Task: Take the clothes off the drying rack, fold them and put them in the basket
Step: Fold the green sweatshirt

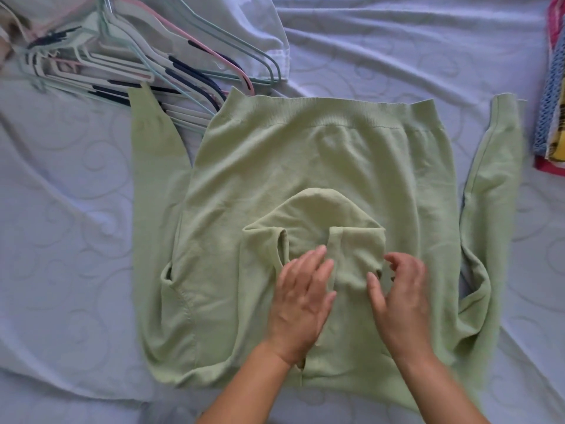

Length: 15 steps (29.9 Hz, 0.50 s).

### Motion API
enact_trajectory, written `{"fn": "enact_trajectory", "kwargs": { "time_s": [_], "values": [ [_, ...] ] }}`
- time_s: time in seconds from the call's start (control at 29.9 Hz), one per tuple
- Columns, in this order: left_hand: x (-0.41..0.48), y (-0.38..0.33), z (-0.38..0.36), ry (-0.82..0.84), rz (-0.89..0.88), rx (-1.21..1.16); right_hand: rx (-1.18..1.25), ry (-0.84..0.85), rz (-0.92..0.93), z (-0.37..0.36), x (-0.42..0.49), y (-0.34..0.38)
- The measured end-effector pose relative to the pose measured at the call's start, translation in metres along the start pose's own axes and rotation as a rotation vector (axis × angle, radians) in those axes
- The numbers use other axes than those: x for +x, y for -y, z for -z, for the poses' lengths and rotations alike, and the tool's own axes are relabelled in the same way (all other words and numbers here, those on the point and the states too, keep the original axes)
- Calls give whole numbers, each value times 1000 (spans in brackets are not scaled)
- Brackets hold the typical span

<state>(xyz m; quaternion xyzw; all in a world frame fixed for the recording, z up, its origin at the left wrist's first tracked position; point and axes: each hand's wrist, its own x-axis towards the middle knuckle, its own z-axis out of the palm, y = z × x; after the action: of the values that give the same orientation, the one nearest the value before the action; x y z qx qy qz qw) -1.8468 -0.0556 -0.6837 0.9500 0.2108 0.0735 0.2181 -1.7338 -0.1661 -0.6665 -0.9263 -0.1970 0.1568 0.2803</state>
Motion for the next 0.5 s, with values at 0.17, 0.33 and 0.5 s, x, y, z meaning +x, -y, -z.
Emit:
{"fn": "enact_trajectory", "kwargs": {
  "time_s": [0.17,0.33,0.5],
  "values": [
    [-10,36,40,-170,641,-468,23,237,398,-35,-9,45],
    [46,46,45,18,702,-312,211,365,119,-66,-14,65],
    [66,46,29,164,505,-353,263,415,-21,-61,-4,62]
  ]
}}
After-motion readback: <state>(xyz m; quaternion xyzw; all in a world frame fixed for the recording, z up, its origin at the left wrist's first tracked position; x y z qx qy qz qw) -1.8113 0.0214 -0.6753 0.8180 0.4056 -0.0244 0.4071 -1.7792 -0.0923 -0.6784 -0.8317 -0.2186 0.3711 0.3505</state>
